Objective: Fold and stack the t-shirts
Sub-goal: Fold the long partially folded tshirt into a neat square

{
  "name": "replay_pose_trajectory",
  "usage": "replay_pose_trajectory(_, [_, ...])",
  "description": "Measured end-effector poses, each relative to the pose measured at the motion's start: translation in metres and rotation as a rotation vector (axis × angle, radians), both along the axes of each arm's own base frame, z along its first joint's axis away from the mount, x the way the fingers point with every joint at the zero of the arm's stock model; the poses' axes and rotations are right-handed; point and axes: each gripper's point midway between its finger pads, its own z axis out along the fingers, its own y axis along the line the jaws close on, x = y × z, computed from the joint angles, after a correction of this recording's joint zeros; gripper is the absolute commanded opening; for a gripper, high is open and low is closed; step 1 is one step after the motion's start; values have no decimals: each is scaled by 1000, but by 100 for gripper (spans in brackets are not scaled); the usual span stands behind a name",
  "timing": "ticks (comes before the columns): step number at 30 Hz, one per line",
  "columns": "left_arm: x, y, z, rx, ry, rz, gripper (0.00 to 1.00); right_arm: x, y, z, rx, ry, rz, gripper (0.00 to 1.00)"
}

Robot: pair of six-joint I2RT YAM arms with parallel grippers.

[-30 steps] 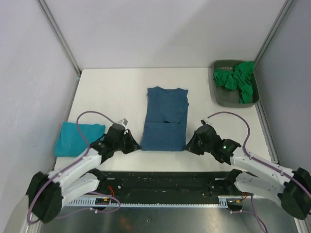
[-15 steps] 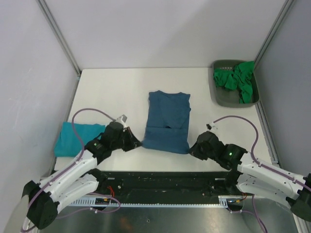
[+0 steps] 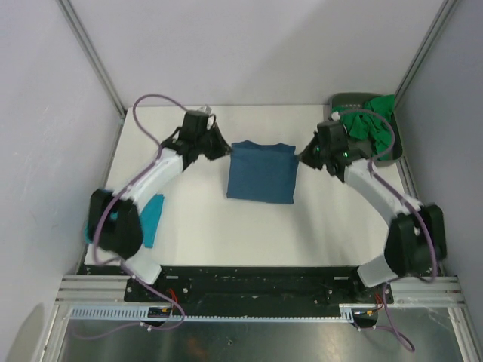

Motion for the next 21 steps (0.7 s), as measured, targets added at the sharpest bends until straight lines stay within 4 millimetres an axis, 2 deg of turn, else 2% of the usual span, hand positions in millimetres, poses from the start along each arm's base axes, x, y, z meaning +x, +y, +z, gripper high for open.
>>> replay_pose_trajectory(3, [56,-3,-16,10,17,15,0,55,-1,-11,3,-6,2,0])
replay_pose_trajectory(5, [97,-7,-34,11,28,14,0,99,-2,-26,12,-9,4,0])
replay_pose_trajectory(6, [115,-9,-44,11,32,10,0,115,-3,-35,12,-7,3,0])
replay_pose_trajectory(8, [153,-14,-72,3,37,1,0,153,-3,-61,17,11,4,0])
replay_pose_trajectory(11, [187,-16,-121,-7,76,-4,0,195,-3,-105,18,47,10,0])
replay_pose_trajectory(14, [194,-16,-163,-23,138,-2,0,216,-4,-145,20,96,12,0])
replay_pose_trajectory(17, [201,-11,-158,-32,125,2,0,230,-2,-140,36,71,26,0])
replay_pose_trajectory(21, [200,-12,-159,-31,125,2,0,227,0,-146,33,81,32,0])
